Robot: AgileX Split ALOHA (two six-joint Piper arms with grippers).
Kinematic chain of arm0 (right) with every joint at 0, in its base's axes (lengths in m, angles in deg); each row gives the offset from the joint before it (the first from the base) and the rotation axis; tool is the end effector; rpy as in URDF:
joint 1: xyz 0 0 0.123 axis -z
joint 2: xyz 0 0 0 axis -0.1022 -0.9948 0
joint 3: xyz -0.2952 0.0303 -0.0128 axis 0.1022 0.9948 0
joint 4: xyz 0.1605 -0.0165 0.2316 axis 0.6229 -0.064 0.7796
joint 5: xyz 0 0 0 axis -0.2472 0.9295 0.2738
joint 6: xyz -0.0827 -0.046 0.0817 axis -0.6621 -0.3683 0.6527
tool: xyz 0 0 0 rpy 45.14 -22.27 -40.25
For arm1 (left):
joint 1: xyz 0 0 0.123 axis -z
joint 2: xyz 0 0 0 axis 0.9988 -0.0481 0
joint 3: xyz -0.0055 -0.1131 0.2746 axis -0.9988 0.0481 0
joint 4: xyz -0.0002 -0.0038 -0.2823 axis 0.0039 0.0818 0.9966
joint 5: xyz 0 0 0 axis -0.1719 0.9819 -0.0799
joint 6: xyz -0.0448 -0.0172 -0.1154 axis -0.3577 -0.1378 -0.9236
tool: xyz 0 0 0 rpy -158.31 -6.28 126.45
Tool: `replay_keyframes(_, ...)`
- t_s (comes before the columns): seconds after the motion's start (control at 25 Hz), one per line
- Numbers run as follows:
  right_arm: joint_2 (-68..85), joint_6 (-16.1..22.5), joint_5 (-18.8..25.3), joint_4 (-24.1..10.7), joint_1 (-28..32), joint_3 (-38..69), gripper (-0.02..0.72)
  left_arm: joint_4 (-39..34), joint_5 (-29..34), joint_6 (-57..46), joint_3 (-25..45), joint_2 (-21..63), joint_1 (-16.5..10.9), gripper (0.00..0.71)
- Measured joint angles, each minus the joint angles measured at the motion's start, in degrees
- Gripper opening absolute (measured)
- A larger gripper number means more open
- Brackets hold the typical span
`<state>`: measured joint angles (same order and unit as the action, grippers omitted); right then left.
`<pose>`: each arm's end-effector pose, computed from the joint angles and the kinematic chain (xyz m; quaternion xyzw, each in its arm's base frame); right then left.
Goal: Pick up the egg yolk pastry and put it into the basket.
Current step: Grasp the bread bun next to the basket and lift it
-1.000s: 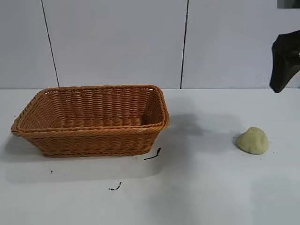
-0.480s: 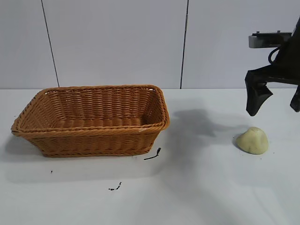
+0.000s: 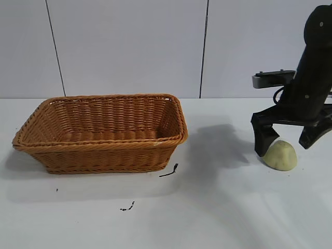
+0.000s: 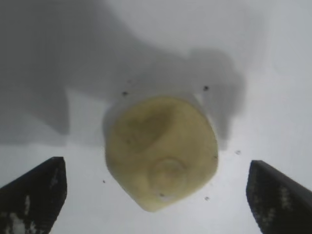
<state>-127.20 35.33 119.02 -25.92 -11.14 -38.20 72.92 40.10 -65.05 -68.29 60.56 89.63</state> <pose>0.4367 0.0403 0.0898 -0.0754 0.9870 0.0023 0.1418 0.0389 0.0070 0.2769 -0.0113 0.8520 0.0110 0.5233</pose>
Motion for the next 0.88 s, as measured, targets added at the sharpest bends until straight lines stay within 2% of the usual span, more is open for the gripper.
replay_keyframes(0.32, -2.08, -0.38, 0.45, 0.00, 1.53, 0.00, 0.694, 0.00, 0.00, 0.00, 0.00, 0.00, 0.00, 0.696)
replay_keyframes(0.6, -3.76, -0.46, 0.67, 2.12, 1.53, 0.00, 0.684, 0.00, 0.00, 0.00, 0.00, 0.00, 0.00, 0.696)
replay_keyframes(0.72, -3.82, -0.51, 0.79, 2.24, 1.53, 0.00, 0.594, 0.00, 0.00, 0.00, 0.00, 0.00, 0.00, 0.696)
replay_keyframes(0.88, -3.82, -0.51, 0.84, 2.24, 1.53, 0.00, 0.398, 0.00, 0.00, 0.00, 0.00, 0.00, 0.00, 0.696)
